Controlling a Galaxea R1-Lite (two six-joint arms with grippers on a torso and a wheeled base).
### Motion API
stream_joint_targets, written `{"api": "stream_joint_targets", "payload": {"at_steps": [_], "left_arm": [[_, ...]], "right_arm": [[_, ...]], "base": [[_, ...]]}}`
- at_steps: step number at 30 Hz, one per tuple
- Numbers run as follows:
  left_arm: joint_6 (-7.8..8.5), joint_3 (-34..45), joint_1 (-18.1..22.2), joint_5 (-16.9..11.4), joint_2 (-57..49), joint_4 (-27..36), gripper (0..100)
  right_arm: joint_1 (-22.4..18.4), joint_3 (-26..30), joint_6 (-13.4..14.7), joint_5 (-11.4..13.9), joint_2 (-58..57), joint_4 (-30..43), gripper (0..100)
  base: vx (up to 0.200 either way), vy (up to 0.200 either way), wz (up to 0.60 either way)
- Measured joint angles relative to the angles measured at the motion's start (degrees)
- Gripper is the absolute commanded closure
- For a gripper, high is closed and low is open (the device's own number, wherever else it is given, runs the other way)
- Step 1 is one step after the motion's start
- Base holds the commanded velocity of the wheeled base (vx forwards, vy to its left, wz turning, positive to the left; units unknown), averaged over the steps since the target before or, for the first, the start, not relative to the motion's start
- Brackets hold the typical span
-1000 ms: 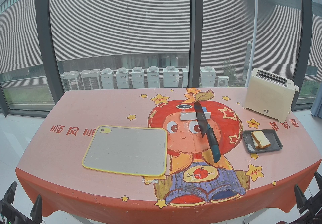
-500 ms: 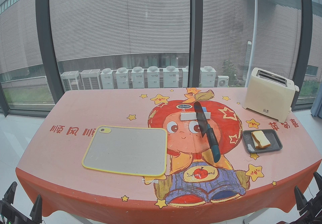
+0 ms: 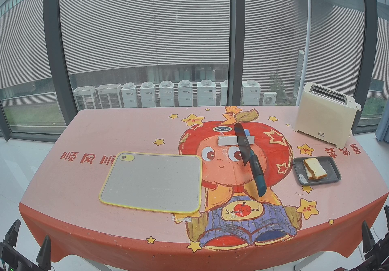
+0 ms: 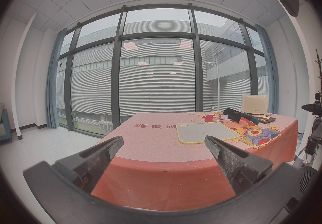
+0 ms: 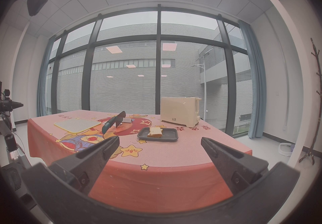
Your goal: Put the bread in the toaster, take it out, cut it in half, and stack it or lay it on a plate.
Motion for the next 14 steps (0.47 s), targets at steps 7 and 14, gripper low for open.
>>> {"api": "stream_joint_targets", "payload": {"at_steps": [7, 14], "left_arm": [[0.02, 0.00, 0.01, 0.00, 0.00, -0.04, 0], [0.02, 0.00, 0.01, 0.00, 0.00, -0.04, 0]], "right_arm": [[-0.04, 0.00, 0.22, -0.16, -0.35, 0.00, 0], [-0.11, 0.00, -0.05, -0.11, -0.41, 0.05, 0]], "base": [[0.000, 0.000, 0.00], [0.000, 0.000, 0.00]]}}
